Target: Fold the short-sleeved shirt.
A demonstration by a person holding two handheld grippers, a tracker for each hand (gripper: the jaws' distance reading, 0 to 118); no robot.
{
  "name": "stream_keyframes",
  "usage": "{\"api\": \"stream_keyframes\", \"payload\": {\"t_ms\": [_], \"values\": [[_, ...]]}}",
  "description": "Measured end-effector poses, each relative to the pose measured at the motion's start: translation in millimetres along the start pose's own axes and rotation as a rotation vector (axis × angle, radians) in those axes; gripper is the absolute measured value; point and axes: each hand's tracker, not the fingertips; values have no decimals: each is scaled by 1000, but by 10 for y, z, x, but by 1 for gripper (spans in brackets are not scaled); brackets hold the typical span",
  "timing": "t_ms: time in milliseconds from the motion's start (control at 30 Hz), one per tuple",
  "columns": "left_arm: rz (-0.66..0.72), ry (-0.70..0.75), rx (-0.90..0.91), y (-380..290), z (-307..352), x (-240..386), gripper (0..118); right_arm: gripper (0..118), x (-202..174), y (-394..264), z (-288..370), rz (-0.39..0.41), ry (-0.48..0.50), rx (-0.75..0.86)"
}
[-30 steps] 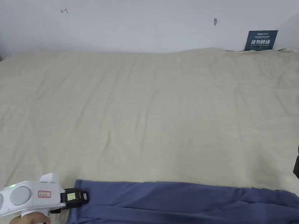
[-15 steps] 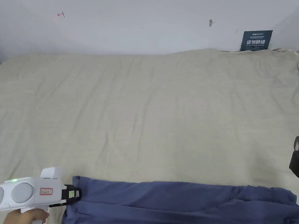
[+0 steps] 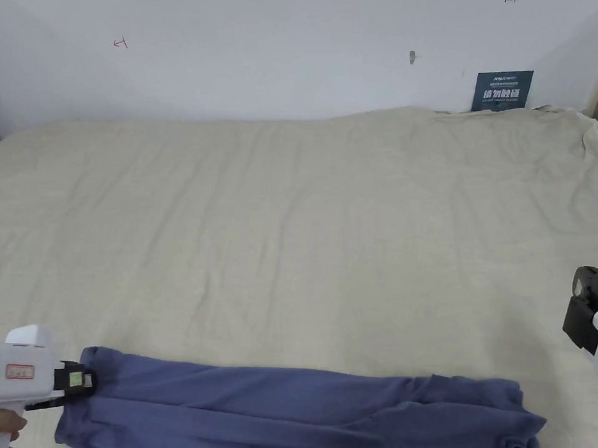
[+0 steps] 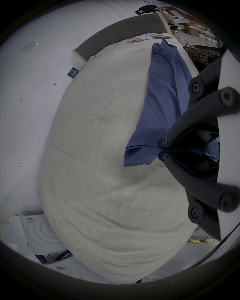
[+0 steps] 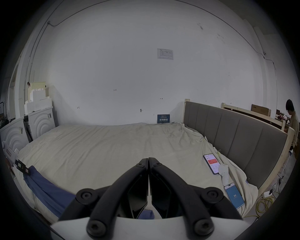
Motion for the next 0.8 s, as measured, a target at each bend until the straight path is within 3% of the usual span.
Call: {"api": "stream_keyframes", "payload": {"t_ms": [200,467,800], "values": [[17,10,-4,36,147,231,0,0,64,-3,51,0,5,5],[-87,-227,-31,73,312,1268,0,0,133,-40,98,-11,3,1],[-209,-325,-141,-85,-320,2358,0,0,255,-77,181,-17,-16,-2]]}}
